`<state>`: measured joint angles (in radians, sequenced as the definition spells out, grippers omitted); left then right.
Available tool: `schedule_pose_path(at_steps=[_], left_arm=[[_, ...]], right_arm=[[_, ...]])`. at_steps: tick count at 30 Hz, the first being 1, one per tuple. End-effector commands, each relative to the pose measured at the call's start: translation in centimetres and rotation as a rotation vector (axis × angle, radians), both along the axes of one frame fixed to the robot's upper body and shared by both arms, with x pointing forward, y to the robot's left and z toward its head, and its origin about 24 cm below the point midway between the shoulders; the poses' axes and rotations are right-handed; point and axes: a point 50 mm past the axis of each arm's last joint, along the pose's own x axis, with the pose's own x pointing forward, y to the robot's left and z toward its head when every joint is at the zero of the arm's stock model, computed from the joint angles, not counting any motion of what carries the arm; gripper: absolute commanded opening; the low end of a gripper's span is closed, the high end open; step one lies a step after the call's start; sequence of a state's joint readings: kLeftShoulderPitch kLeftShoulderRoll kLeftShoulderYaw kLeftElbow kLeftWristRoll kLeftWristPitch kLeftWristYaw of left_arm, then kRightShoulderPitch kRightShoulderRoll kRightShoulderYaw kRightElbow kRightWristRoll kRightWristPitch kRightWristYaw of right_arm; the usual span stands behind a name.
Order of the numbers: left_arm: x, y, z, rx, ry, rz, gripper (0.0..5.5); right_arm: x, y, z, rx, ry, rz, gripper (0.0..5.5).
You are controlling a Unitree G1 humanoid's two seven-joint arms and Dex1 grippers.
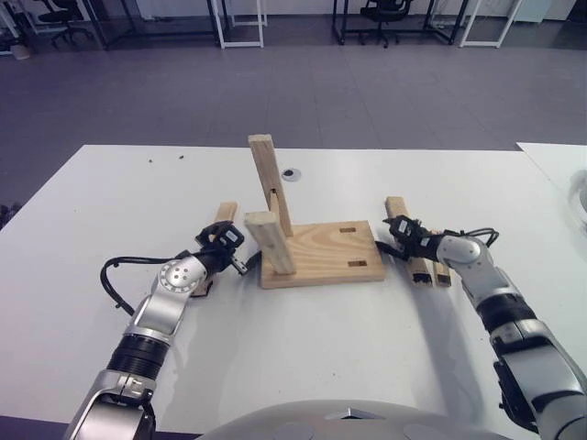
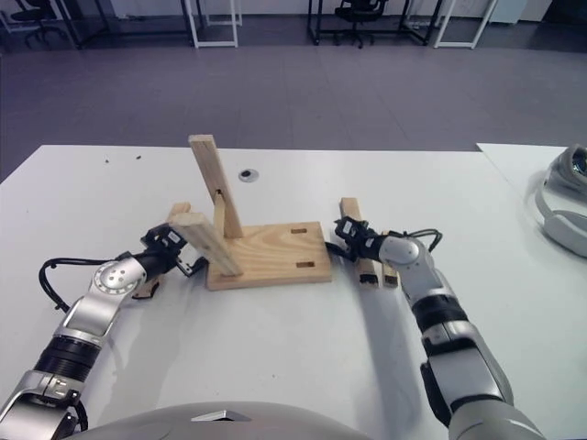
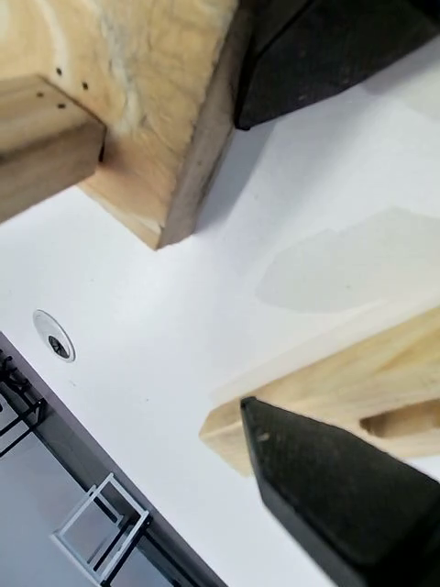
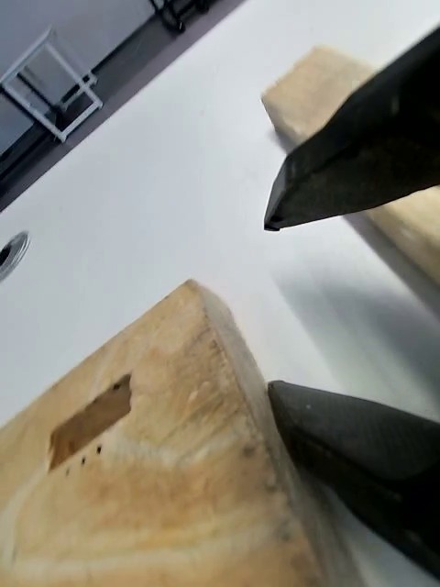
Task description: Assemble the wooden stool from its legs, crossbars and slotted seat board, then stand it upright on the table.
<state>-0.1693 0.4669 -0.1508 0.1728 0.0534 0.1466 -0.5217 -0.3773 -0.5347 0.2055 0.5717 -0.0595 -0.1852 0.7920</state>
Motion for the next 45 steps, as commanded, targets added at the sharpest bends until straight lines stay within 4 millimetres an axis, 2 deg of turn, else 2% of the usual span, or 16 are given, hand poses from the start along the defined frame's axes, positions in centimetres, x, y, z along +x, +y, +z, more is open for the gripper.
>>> schedule_pose_path(at_steps=[1,3,5,7,10,13,16,19,21,25,29,32,35,38,41,45], left_arm=[[1.1,-3.2,0.0,-0.232,0.091,-0.203,5.40],[2.4,-2.7,0.0,-0.226,0.104,-0.235,5.40],[3.7,-1.4,0.4,-0.209,0.102,-0.233,5.40],[4.5,0.9,0.7,-0.203,0.094,-0.201,5.40],[4.3,5.0,2.0,-0.211,0.027,-0.124,5.40],[2.8,6.4,4.3,-0.231,-0.062,-0.164,5.40],[-0.8,5.6,5.0,-0.163,-0.015,-0.297,5.40],[-4.9,4.5,4.3,-0.012,0.138,-0.421,5.40],[-5.9,3.4,3.5,0.049,0.192,-0.435,5.40],[-4.8,-0.5,0.6,0.054,0.166,-0.350,5.40],[-1.9,-3.5,-2.4,0.183,0.068,-0.249,5.40],[0.6,-3.7,-2.4,0.143,-0.010,-0.081,5.40],[2.5,-5.1,-1.7,-0.001,-0.047,0.003,5.40],[2.3,-5.7,-1.8,-0.063,-0.033,0.002,5.40],[1.6,-5.0,-2.0,-0.062,-0.013,0.005,5.40],[0.9,-5.9,-2.7,-0.030,0.022,-0.046,5.40]], right_arm=[[-4.9,3.1,1.6,0.113,0.052,0.281,3.08],[-6.3,2.6,2.8,0.085,0.054,0.317,3.08],[-6.3,1.7,4.1,0.057,0.025,0.281,3.08],[-5.2,0.6,5.6,0.060,-0.032,0.194,3.08],[-2.8,-0.3,7.0,0.049,-0.097,0.112,3.08],[-0.9,-0.2,6.8,0.027,-0.110,0.086,3.08],[1.7,0.6,5.5,-0.007,-0.132,0.022,3.08],[4.0,2.0,4.0,-0.025,-0.124,-0.032,3.08],[4.8,2.8,3.1,-0.026,-0.096,-0.017,3.08],[4.6,4.7,1.2,-0.009,0.002,0.097,3.08],[2.5,5.0,-0.6,-0.021,0.089,0.255,3.08],[0.8,4.5,-0.9,0.022,0.102,0.294,3.08],[-0.8,3.9,-1.2,0.029,0.083,0.218,3.08],[-1.8,4.6,-1.5,0.041,0.059,0.093,3.08],[-1.7,6.1,-1.4,0.061,0.052,0.003,3.08],[-1.4,7.4,-1.5,0.074,0.071,-0.050,3.08]])
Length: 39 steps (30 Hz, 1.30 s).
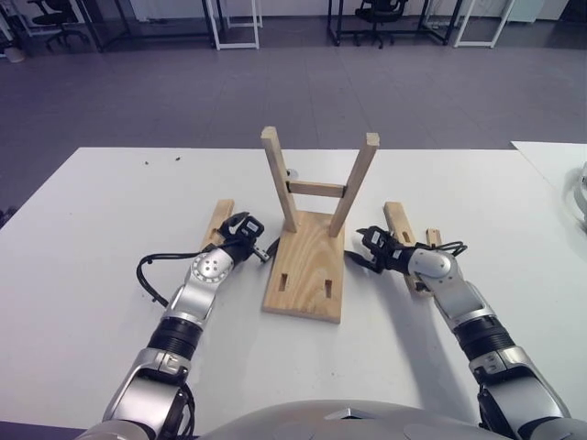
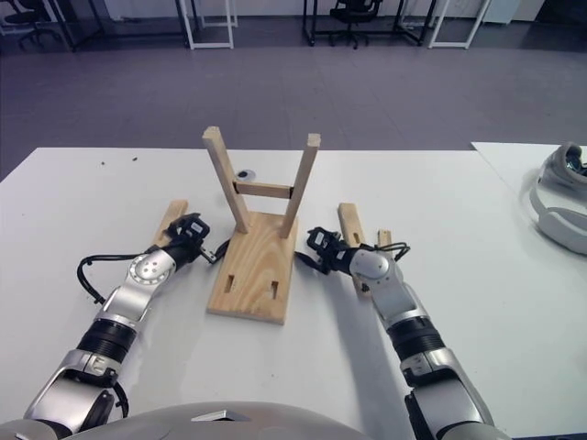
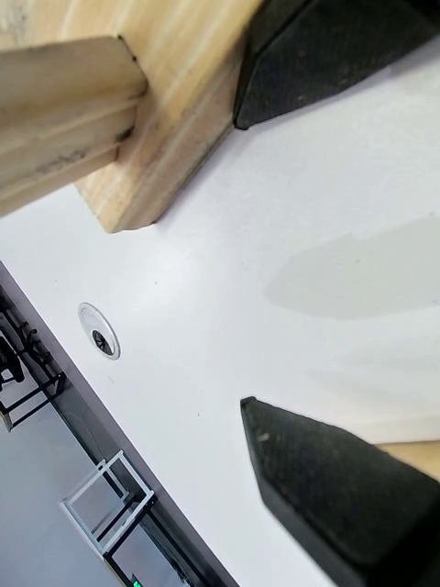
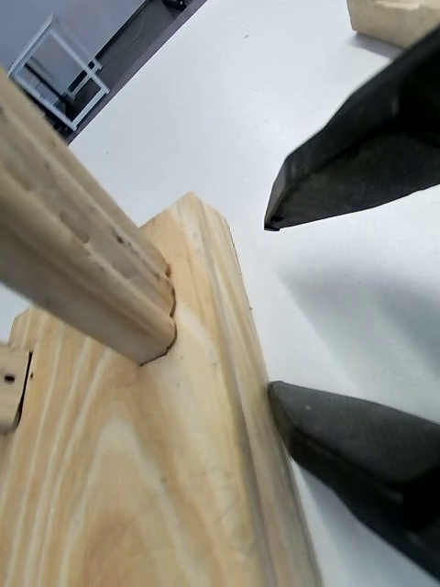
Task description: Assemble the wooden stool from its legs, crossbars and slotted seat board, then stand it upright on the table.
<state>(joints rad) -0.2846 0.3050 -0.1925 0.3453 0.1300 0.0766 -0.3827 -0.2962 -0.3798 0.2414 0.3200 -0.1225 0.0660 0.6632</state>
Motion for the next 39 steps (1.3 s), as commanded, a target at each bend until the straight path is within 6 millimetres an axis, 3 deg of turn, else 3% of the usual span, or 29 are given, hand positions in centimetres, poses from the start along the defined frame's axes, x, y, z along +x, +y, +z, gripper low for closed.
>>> schedule_pose_path(at_steps=[1,6,9,11,13,15,17,25,30,34,36,38,39], left_arm=[[-1.4,-2.1,-1.8,0.011,0.096,-0.092,5.40],[-1.8,-2.0,-1.4,-0.004,0.094,-0.057,5.40],[-1.8,-0.9,0.0,0.026,0.052,-0.025,5.40],[-2.3,1.2,1.7,0.051,0.005,0.034,5.40],[-3.4,2.8,3.6,0.021,-0.031,0.076,5.40],[-4.6,2.9,4.9,-0.133,-0.043,0.098,5.40],[-5.3,2.9,5.1,-0.222,-0.040,0.116,5.40],[-6.0,1.7,4.7,-0.253,-0.011,0.089,5.40],[-6.2,1.3,5.1,-0.255,-0.001,0.078,5.40],[-6.3,-0.2,7.1,-0.404,-0.015,0.030,5.40],[-6.3,-2.0,8.7,-0.568,-0.010,-0.028,5.40],[-6.0,-4.1,11.1,-0.857,0.007,-0.086,5.40],[-5.7,-5.1,12.7,-1.019,0.022,-0.126,5.40]], right_arm=[[-0.5,1.9,-0.9,0.009,0.058,-0.004,3.08],[0.2,1.6,-1.4,0.043,0.055,-0.132,3.08],[1.6,0.7,0.1,0.122,-0.068,-0.289,3.08],[2.0,-2.0,2.5,0.254,-0.163,-0.448,3.08],[1.5,-6.5,3.8,0.371,-0.205,-0.665,3.08],[0.2,-9.8,3.1,0.348,-0.165,-0.787,3.08],[-0.9,-10.9,1.8,0.322,-0.074,-0.835,3.08],[-3.8,-10.3,-1.8,0.325,0.203,-0.969,3.08],[-5.4,-8.9,-2.7,0.274,0.267,-0.993,2.08],[-5.3,-9.1,-2.7,0.236,0.280,-0.976,1.34],[-4.2,-9.6,-1.7,0.227,0.199,-0.965,1.32],[-1.8,-9.9,3.2,0.347,-0.096,-0.922,1.32],[-1.2,-8.8,6.4,0.425,-0.230,-0.800,1.32]])
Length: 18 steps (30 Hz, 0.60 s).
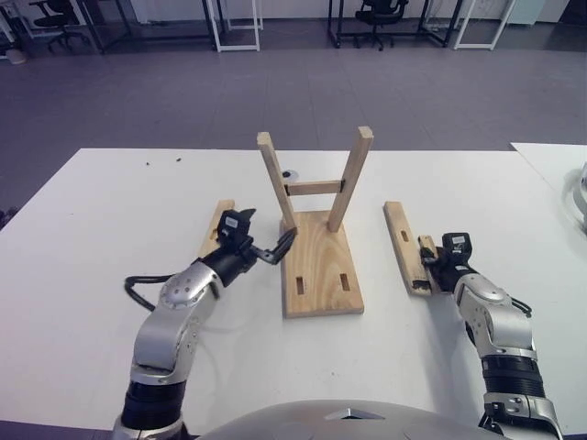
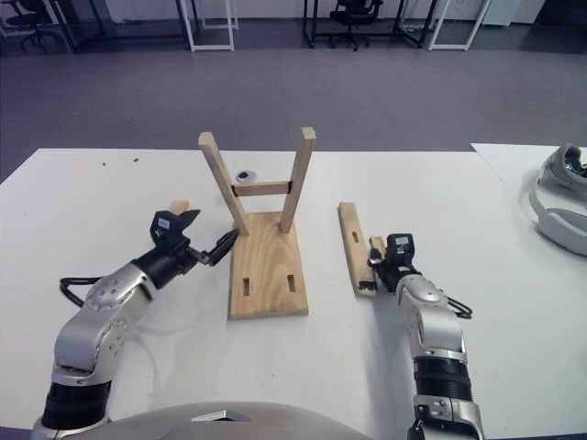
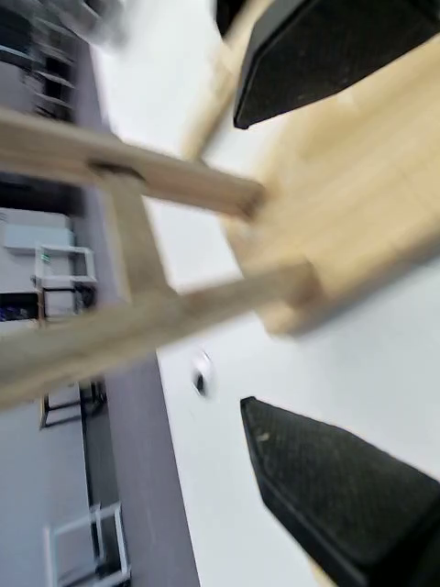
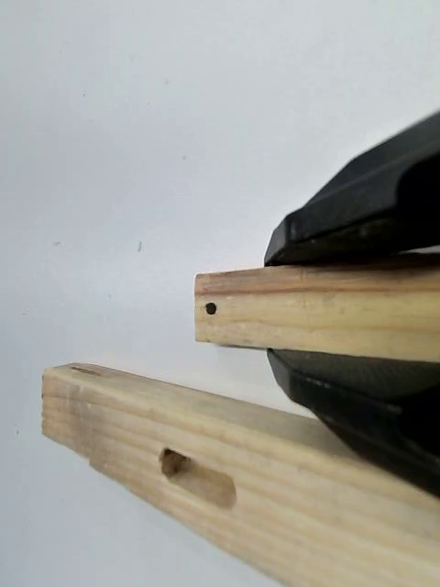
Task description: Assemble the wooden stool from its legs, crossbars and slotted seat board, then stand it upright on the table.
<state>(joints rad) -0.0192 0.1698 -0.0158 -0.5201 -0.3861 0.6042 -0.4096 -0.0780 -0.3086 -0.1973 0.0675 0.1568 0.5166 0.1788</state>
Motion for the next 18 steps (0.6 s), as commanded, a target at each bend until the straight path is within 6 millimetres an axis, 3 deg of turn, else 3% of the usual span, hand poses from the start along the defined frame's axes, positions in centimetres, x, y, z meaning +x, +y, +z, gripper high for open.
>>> schedule_pose_path(at_steps=[1,2,4,7,10,18], left_arm=[[0.8,-3.2,5.3,-0.500,0.004,-0.137,5.40],[0.8,-3.9,6.9,-0.617,0.005,-0.207,5.40],[0.8,-4.6,8.8,-0.732,0.017,-0.301,5.40],[1.2,-4.8,10.1,-0.820,0.068,-0.352,4.92],[1.1,-4.8,10.7,-0.828,0.098,-0.380,4.38],[0.0,-4.6,8.9,-0.820,0.182,-0.343,3.12]], right_arm=[[2.2,3.0,9.8,-0.005,-0.505,0.268,1.32],[1.4,5.7,12.2,-0.003,-0.601,0.473,1.32],[-0.3,9.5,14.7,0.020,-0.693,0.742,1.32],[-1.7,12.7,16.9,0.001,-0.788,0.939,1.32],[-2.0,13.7,17.9,-0.040,-0.845,0.980,1.32],[-2.1,14.2,18.8,-0.095,-0.909,0.965,1.32]])
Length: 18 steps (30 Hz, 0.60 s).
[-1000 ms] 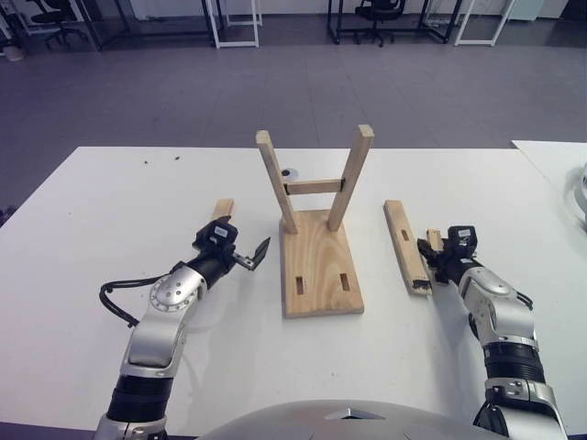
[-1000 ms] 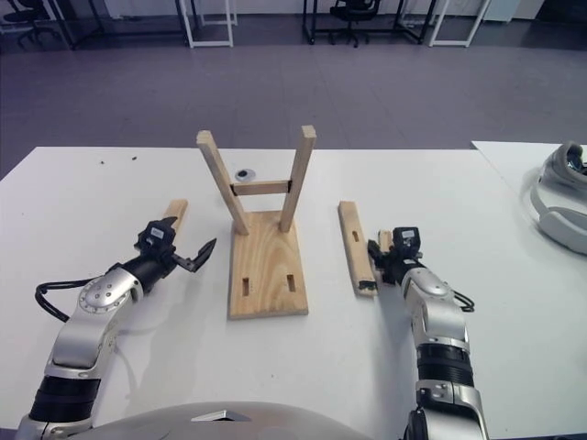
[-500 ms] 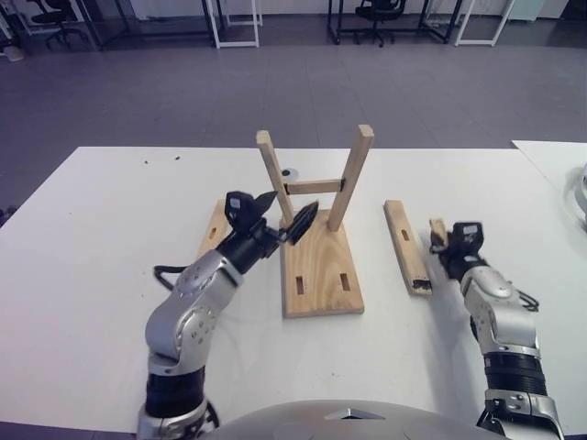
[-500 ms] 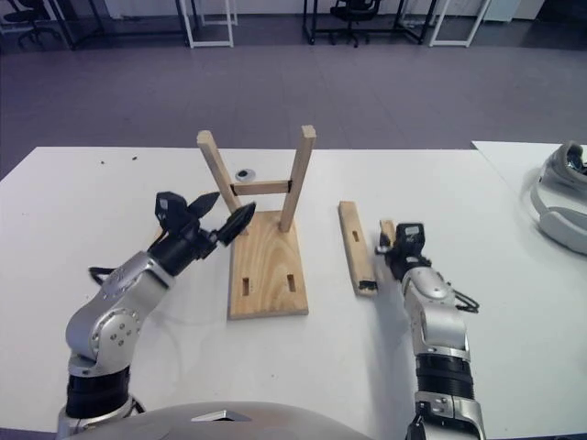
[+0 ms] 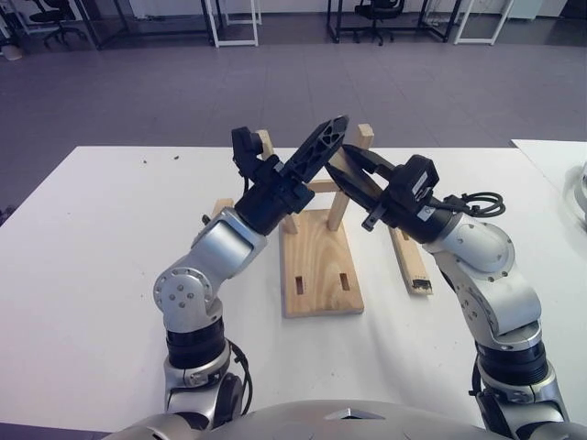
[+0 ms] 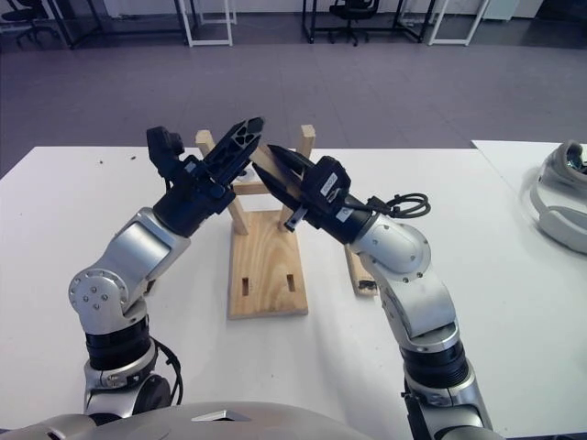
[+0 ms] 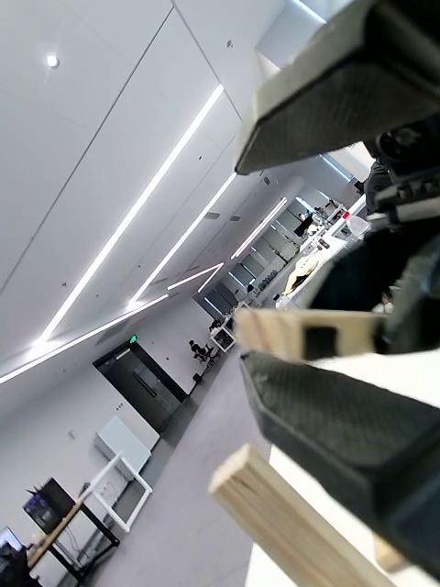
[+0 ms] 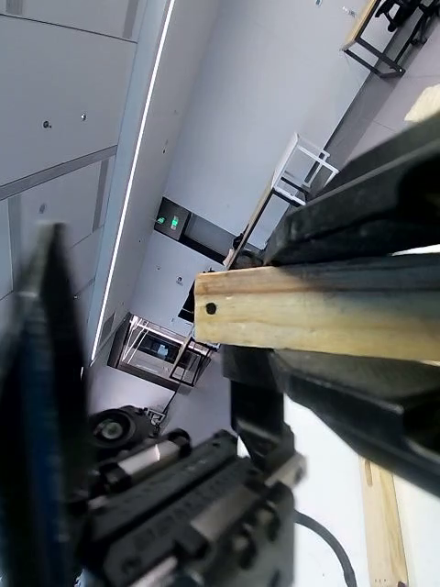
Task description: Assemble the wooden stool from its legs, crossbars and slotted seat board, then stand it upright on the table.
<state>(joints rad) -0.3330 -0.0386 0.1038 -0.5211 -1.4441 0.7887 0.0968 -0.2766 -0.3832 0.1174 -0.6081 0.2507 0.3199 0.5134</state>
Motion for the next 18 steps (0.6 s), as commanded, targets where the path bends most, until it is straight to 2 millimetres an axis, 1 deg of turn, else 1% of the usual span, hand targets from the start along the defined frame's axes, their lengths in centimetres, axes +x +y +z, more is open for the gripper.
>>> schedule_pose_path(at_steps=[1,5,6,8,11,12,13,14,15,18], left_arm=[[-0.3,0.2,-0.3,0.011,0.014,0.013,2.90],[0.1,0.9,0.5,-0.017,0.002,0.034,2.14],[0.2,0.8,0.6,-0.019,0.004,0.033,2.02],[0.2,0.6,0.7,-0.018,0.008,0.027,1.57],[-0.2,0.2,0.6,-0.010,0.013,0.017,1.17],[-0.3,0.0,0.4,-0.001,0.019,0.011,0.91],[-0.4,-0.2,0.1,0.010,0.027,0.006,0.83],[-0.5,-0.4,-0.1,0.026,0.032,0.003,0.59],[-0.5,-0.5,-0.3,0.041,0.036,0.003,0.50],[-0.4,-0.7,-0.9,0.116,0.022,0.027,0.48]], right_arm=[[-0.2,0.4,1.0,-0.005,-0.061,0.008,1.32],[-0.3,0.5,0.7,-0.033,-0.065,0.015,1.32],[-0.3,0.6,0.6,-0.035,-0.067,0.016,1.32],[-0.3,0.7,0.6,-0.036,-0.072,0.020,1.32],[-0.3,0.8,0.8,-0.032,-0.080,0.019,1.32],[-0.3,0.8,0.8,-0.029,-0.082,0.018,1.32],[-0.3,0.9,0.9,-0.027,-0.085,0.020,1.32],[-0.3,1.0,1.0,-0.025,-0.087,0.022,1.32],[-0.4,1.0,1.0,-0.024,-0.088,0.025,1.32],[-0.4,1.1,1.1,-0.020,-0.093,0.028,1.32]])
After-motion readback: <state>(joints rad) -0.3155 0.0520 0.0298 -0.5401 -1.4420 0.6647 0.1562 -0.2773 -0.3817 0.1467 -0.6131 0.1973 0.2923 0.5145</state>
